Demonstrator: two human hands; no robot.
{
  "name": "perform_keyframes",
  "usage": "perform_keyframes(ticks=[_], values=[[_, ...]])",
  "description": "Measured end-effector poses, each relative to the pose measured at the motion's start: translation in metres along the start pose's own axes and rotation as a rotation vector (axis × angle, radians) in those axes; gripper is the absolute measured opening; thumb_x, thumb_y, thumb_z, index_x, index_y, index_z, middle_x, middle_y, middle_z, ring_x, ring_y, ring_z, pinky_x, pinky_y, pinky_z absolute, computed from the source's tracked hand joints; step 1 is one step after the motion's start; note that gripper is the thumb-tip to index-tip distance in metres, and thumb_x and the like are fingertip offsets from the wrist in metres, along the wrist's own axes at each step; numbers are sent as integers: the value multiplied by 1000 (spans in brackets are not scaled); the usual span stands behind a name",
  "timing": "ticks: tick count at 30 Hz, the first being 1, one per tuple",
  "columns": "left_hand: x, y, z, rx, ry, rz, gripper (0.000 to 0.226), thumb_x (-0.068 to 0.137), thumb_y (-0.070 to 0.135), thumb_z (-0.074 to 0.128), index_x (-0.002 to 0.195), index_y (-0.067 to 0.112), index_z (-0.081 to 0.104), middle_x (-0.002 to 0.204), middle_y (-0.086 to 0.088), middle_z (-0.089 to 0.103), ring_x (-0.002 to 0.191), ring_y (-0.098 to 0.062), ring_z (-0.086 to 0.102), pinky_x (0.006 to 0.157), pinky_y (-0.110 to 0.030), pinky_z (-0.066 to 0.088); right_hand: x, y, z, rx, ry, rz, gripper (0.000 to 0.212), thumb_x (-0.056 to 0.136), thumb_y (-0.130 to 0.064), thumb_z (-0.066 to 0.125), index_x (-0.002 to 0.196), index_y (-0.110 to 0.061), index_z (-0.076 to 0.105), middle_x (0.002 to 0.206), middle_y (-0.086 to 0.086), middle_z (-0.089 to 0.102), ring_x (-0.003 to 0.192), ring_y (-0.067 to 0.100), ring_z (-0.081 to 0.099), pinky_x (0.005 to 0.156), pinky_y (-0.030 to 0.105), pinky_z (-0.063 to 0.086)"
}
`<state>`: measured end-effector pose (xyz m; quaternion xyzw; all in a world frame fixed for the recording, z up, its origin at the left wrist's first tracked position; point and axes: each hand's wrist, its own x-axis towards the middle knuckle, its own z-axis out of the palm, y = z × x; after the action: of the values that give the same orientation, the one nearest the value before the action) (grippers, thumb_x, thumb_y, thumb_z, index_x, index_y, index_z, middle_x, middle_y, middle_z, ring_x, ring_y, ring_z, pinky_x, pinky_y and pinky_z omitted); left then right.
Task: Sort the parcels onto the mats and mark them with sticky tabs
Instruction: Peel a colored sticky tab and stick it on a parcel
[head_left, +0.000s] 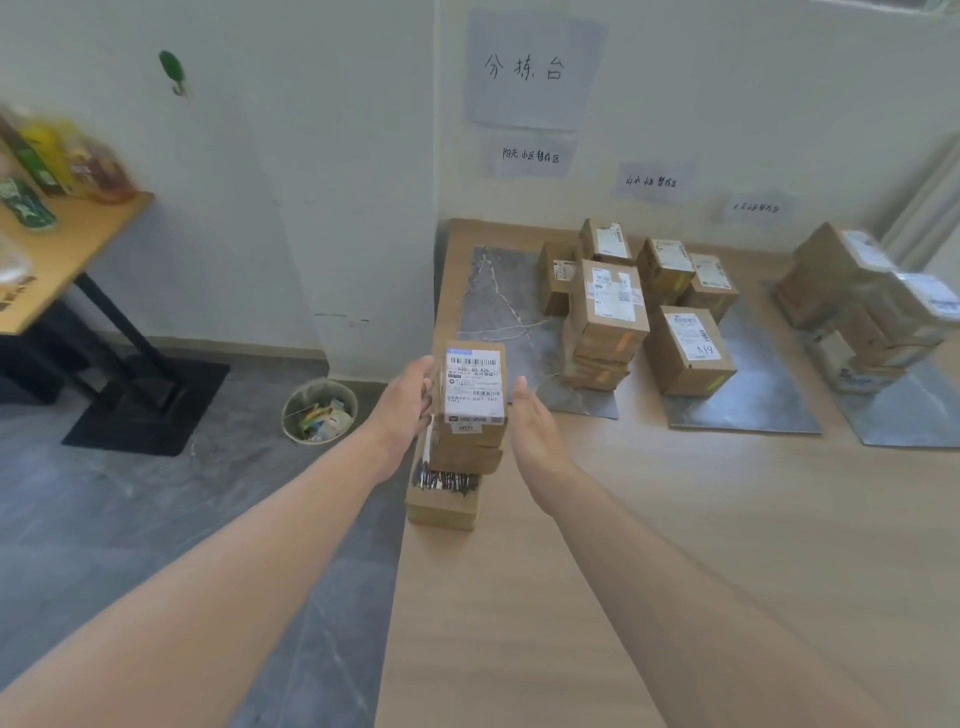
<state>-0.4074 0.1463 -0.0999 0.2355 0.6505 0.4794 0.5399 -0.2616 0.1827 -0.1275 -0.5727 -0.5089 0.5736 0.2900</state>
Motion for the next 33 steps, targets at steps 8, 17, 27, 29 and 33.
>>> perform_keyframes(ticks=[8, 17, 27, 29, 33], values=[[24, -15, -4, 15, -60, -45, 34, 106, 44, 31, 97, 31, 61, 96, 15, 67, 94, -2, 61, 88, -26, 43, 20, 13, 9, 41, -27, 37, 49, 113, -41, 26, 131, -19, 66, 115, -7, 69, 89, -10, 57, 67, 4, 42], [-11, 40, 14, 37, -93, 112, 47, 106, 49, 30, 122, 20, 63, 116, 5, 68, 116, -20, 62, 107, -36, 44, 1, -40, -18, 72, 43, -72, 47, 110, -51, 26, 119, -28, 67, 114, -8, 73, 99, 2, 64, 80, 19, 44], [-74, 132, 44, 65, -136, 319, 56, 104, 46, 30, 133, 8, 59, 123, -6, 65, 103, -23, 61, 108, -41, 42, -43, -137, -86, 62, 141, -265, 50, 107, -58, 28, 95, -27, 66, 92, -12, 70, 90, 6, 62, 95, 34, 44], [-89, 145, 48, 86, -146, 358, 56, 104, 44, 28, 132, 9, 60, 124, -8, 64, 100, -23, 61, 109, -41, 40, -51, -151, -93, 98, 134, -307, 59, 104, -64, 31, 98, -23, 73, 94, -6, 78, 96, 17, 71, 101, 46, 52], [-114, 158, 57, 107, -185, 434, 55, 104, 48, 29, 128, 12, 62, 118, -5, 68, 100, -21, 64, 106, -40, 43, -70, -167, -110, 108, 186, -381, 69, 95, -74, 29, 97, -24, 76, 91, -7, 79, 95, 20, 74, 97, 49, 56]])
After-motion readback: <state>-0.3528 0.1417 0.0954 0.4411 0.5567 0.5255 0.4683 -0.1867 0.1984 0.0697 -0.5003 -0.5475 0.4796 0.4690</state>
